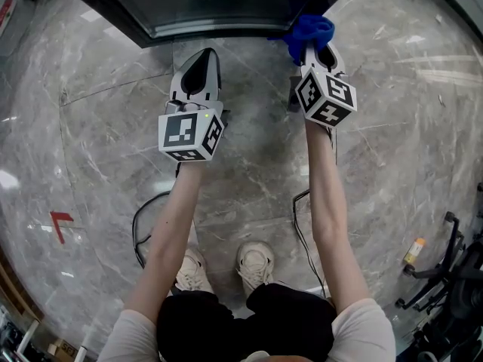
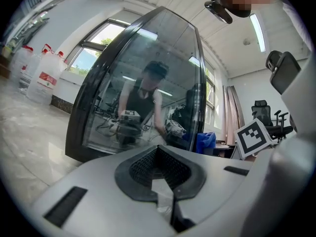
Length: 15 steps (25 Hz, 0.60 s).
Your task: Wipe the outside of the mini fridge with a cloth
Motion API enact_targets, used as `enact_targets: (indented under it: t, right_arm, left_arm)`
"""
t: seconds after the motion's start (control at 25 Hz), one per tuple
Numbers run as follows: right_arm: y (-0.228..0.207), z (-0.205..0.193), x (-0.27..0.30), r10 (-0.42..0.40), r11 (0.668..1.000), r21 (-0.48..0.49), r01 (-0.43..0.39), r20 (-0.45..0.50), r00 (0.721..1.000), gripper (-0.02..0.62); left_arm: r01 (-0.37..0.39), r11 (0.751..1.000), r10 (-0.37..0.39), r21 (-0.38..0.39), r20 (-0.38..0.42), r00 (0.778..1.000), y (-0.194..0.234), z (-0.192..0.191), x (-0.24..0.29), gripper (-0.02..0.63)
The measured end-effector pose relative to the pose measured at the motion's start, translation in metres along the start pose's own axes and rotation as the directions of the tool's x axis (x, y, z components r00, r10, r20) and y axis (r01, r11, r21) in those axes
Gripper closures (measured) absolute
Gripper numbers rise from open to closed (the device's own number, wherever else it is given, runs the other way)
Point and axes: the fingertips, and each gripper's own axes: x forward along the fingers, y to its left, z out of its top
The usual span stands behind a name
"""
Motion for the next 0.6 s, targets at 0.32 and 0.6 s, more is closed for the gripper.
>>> enact_targets:
  t: [0.32,0.6]
  right_arm:
    - [-0.015,0.011,-0.009,-0.055,0.998,0.020,0.055,0.001,0.998,0.515]
    - [-0.011,0.042,-0.049,-0.100,0.985,0.145,0.090,0.059,0.993,0.515]
  left_arm:
    - [-0.008,1.000,0.008,0.016,0.016,1.000,0.002,0.014,-0.007,0.603]
    - [0.021,0.998,-0.022,0.061,0.021,1.000,-0.005,0.045,-0.012,0.603]
